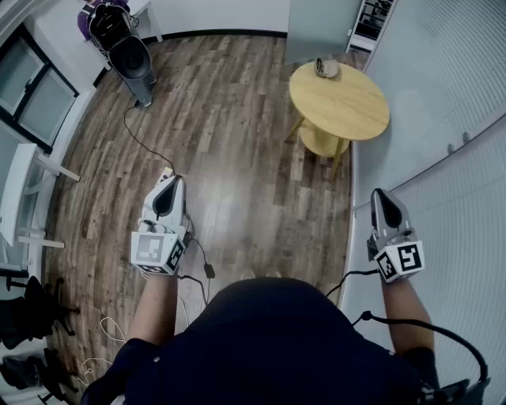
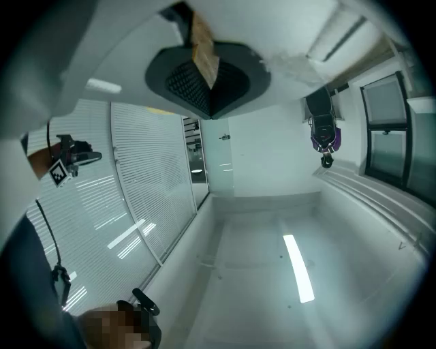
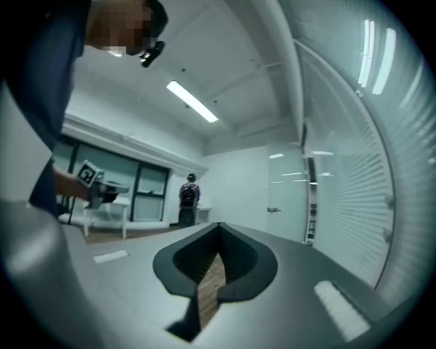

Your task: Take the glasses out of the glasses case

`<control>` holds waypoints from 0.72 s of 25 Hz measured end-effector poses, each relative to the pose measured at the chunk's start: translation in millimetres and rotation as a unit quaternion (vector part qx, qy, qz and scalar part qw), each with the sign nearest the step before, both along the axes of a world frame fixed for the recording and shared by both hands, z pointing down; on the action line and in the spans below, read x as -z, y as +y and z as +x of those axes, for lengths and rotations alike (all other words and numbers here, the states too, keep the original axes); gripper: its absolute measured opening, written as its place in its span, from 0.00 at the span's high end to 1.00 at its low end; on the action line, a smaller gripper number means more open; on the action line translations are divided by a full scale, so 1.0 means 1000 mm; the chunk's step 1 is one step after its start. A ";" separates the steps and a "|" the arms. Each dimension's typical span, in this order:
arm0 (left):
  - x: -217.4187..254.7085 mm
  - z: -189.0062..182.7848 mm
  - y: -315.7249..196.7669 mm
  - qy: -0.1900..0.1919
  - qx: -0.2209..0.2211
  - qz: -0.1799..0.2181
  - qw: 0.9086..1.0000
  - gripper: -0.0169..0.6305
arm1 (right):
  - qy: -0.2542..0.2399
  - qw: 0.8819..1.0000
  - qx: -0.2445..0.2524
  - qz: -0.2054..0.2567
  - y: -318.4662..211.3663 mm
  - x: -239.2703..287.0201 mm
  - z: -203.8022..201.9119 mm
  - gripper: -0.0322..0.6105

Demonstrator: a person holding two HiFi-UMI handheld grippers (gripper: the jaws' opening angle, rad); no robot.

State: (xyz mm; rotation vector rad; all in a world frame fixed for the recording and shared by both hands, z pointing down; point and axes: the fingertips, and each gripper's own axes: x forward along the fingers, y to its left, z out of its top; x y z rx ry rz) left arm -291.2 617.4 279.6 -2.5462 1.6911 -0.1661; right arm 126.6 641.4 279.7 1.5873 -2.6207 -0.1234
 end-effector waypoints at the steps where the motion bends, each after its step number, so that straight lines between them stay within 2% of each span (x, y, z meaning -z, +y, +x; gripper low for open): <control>1: -0.001 0.004 0.004 -0.007 -0.007 -0.003 1.000 0.97 | 0.025 0.999 0.021 -0.004 0.005 0.004 -0.001 0.94; 3: -0.004 0.013 0.010 -0.018 -0.018 -0.008 1.000 0.97 | 0.049 0.998 0.048 -0.016 0.011 0.012 0.003 0.94; 5: -0.005 0.023 0.012 -0.023 -0.022 -0.012 0.999 0.97 | 0.041 0.998 0.050 -0.023 0.010 0.020 0.012 0.94; 9: -0.001 0.039 0.004 -0.011 -0.022 -0.007 1.000 0.97 | 0.037 0.999 0.037 0.014 -0.004 0.030 0.018 0.94; 12: 0.000 0.043 -0.007 -0.006 -0.020 0.002 1.000 0.97 | 0.028 0.999 0.025 0.017 -0.024 0.022 0.010 0.94; 15: -0.003 0.047 -0.026 -0.007 -0.014 0.011 1.000 0.97 | 0.054 0.997 -0.018 0.059 -0.045 0.012 0.003 0.94; 16: -0.006 0.048 -0.035 -0.009 -0.011 0.010 1.000 0.97 | 0.043 0.996 -0.038 0.062 -0.053 0.007 0.005 0.94; 18: -0.012 0.047 -0.053 -0.010 -0.007 0.006 1.000 0.97 | -0.013 0.997 -0.071 0.030 -0.073 -0.009 0.011 0.94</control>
